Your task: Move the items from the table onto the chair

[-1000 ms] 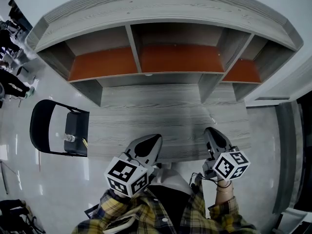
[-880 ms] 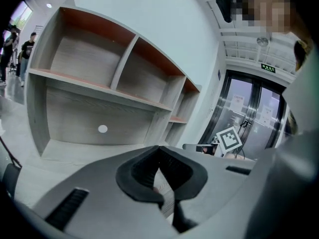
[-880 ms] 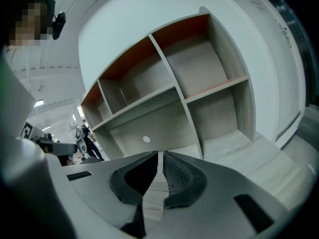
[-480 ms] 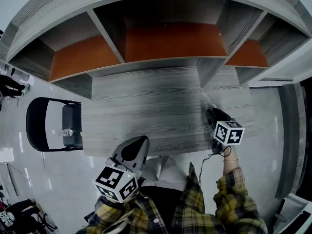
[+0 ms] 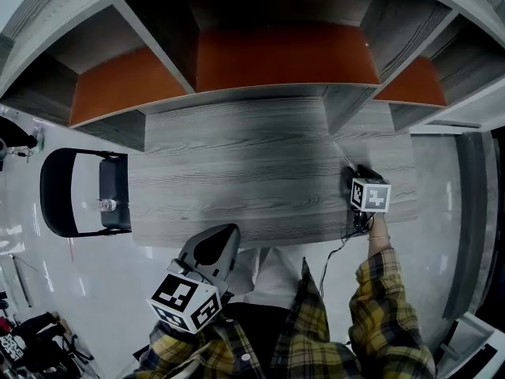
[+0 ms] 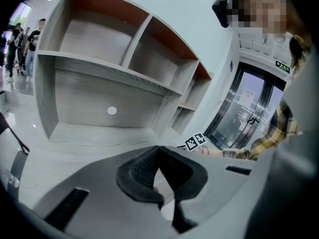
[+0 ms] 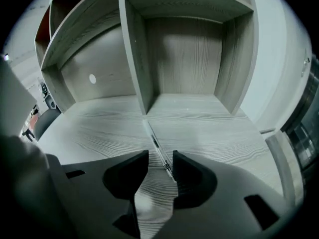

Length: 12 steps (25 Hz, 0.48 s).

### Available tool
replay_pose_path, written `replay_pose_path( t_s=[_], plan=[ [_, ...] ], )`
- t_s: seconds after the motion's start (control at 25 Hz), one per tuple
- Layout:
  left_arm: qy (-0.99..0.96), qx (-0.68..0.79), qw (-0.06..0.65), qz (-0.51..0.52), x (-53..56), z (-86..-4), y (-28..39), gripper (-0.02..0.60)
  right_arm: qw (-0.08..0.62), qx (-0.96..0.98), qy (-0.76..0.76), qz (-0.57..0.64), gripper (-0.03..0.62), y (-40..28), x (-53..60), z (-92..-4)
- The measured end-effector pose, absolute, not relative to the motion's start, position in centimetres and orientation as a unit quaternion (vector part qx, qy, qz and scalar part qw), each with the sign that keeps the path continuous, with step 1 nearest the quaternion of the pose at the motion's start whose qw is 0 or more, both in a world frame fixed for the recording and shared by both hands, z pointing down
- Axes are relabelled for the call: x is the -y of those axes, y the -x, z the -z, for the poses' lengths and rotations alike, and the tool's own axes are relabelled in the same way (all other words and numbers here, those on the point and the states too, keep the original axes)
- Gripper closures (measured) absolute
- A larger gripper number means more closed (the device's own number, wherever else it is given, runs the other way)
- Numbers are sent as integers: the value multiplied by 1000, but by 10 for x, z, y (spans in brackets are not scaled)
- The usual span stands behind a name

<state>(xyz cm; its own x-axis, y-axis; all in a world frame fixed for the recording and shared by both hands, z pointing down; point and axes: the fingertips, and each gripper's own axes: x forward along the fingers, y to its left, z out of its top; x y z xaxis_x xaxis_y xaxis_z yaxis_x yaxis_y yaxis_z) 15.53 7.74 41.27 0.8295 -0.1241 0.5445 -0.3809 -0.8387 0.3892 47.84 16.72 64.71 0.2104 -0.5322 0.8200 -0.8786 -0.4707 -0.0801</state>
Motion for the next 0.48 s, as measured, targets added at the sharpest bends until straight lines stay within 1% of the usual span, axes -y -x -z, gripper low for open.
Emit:
replay_pose_path(
  t_s=[0.2,0.32,0.48],
  plan=[
    [-922,147,250,-256,-79,-411,-152,578,235,470,-750,-402,456,-482,-168,-651],
    [-923,146,251,-253,-82,-411,-153,578,238,480,-740,-406,460,-483,-168,-652],
    [-925,142,252,-248,-90,-411,-157,578,259,488,-722,-417,521,-485,-170,-658]
  ],
)
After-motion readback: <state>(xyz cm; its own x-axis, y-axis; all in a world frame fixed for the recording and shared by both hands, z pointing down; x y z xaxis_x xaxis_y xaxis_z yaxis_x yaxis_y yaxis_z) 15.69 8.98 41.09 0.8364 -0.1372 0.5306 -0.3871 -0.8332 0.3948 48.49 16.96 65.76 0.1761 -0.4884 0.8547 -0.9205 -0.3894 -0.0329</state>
